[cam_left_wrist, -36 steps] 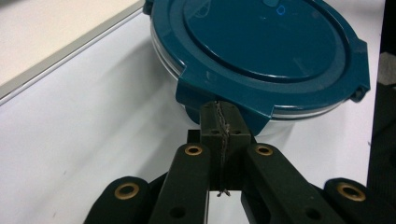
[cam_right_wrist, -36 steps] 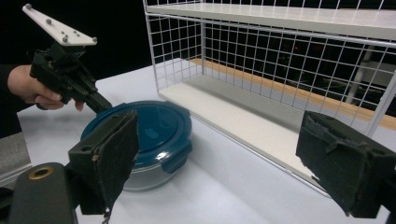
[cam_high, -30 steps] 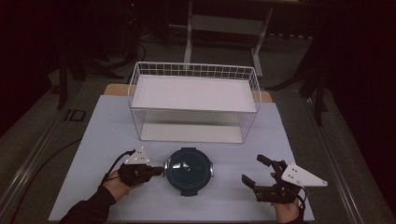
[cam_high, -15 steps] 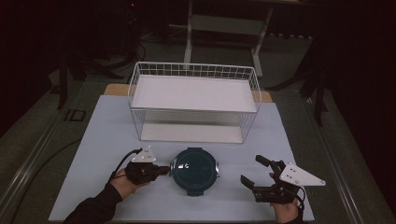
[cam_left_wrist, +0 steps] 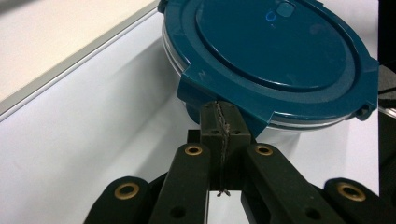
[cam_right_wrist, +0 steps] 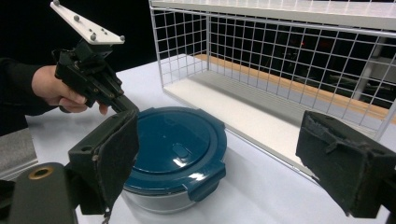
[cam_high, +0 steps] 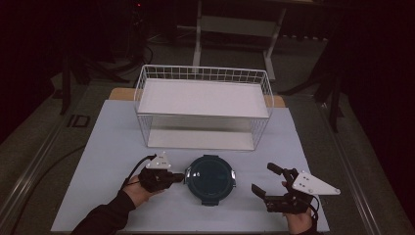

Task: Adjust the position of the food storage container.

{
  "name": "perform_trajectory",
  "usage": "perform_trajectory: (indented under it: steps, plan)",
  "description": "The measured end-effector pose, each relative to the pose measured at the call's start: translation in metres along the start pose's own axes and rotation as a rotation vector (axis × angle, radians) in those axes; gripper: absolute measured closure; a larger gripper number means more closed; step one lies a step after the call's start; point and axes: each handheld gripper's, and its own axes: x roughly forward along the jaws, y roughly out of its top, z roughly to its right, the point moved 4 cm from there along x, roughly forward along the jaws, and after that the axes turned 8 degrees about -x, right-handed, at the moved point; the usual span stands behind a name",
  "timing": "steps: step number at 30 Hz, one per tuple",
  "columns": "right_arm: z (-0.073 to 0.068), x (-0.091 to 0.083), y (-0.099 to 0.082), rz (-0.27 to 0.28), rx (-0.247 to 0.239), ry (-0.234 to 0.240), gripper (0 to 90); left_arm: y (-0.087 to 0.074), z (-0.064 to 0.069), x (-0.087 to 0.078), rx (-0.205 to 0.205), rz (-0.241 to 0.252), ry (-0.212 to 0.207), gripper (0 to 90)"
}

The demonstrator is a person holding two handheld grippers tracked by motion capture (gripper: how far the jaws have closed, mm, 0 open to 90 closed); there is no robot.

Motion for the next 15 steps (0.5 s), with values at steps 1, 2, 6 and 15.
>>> perform_trajectory:
  steps: [1, 2, 6, 15]
  plan:
    - [0.0000, 0.0000, 0.0000, 0.000, 0.000, 0.000, 12.9, 0.0000, 0.0000, 0.0000, 0.000, 0.000, 0.000, 90.0]
    - [0.0003, -0.0001, -0.0001, -0.001, 0.001, 0.000, 12.9, -0.0002, 0.0015, 0.0004, 0.012, -0.003, -0.005, 90.0]
    - [0.0005, 0.0004, -0.0004, -0.001, 0.002, 0.000, 12.8, 0.0001, 0.0026, 0.0007, 0.012, -0.009, -0.009, 90.0]
    - [0.0002, -0.0006, 0.0007, 0.003, 0.001, -0.004, 12.8, 0.0042, 0.0001, -0.0056, -0.008, 0.009, -0.008, 76.8]
